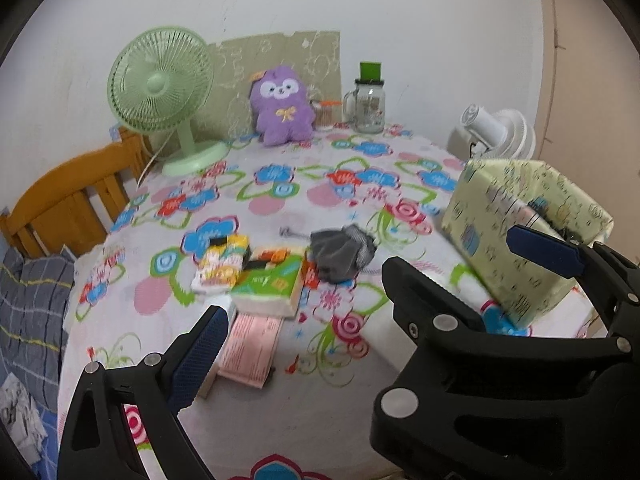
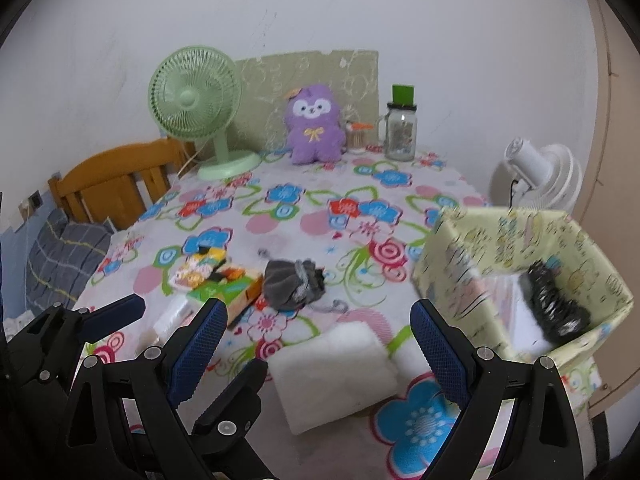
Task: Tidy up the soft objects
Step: 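Grasp the white folded towel with the right gripper, then grasp the pink paper packet with the left gripper while the right holds the towel, then lift the towel and pink packet and carry both toward the box, then lower the pink packet and white towel into the box and open both grippers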
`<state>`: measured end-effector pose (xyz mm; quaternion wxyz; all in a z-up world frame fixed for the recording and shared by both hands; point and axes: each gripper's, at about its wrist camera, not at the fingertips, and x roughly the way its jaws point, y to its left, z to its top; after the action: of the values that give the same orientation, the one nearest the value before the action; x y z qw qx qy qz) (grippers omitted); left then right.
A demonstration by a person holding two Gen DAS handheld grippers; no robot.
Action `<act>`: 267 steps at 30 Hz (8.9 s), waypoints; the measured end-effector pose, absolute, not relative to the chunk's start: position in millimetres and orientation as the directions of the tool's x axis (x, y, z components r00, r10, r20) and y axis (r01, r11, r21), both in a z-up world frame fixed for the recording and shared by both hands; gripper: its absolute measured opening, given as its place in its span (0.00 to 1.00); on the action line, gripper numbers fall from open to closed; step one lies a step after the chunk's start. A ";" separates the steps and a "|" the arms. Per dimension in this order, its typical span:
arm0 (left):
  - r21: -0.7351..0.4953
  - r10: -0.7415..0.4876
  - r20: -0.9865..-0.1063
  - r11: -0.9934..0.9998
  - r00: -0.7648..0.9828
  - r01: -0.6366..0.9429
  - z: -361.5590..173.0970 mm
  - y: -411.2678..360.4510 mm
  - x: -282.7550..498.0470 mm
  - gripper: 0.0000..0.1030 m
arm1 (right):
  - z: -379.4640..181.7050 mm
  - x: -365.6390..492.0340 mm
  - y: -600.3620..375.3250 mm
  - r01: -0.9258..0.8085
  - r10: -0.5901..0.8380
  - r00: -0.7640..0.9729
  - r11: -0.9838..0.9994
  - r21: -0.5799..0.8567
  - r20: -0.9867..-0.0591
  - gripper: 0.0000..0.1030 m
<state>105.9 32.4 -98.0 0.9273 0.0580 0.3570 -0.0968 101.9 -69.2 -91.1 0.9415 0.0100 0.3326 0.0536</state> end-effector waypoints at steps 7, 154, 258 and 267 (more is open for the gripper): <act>0.004 -0.152 -0.713 0.975 0.685 0.221 -121.2 36.8 110.7 0.95 | -115.3 107.7 -68.0 -0.088 0.097 0.735 0.995 0.048 -0.671 0.92; 0.011 -0.153 -0.560 0.981 0.814 0.191 -3.0 -12.0 109.1 0.37 | 9.0 117.6 -112.7 -0.166 0.192 0.816 0.981 0.097 -0.546 0.30; 0.094 -0.200 -0.612 0.942 0.765 0.322 -16.1 -145.3 119.3 0.93 | -9.6 113.8 -247.0 0.024 0.025 0.818 0.997 0.079 -0.575 0.84; 0.088 -0.212 -0.575 0.944 0.790 0.317 1.6 -118.7 104.2 0.94 | 11.0 95.2 -220.1 0.024 0.007 0.843 0.998 0.052 -0.538 0.85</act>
<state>104.2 -118.7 1.6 0.9418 0.0903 0.2915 -0.1406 95.2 -220.1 11.0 0.9595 0.0281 0.2802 -0.0044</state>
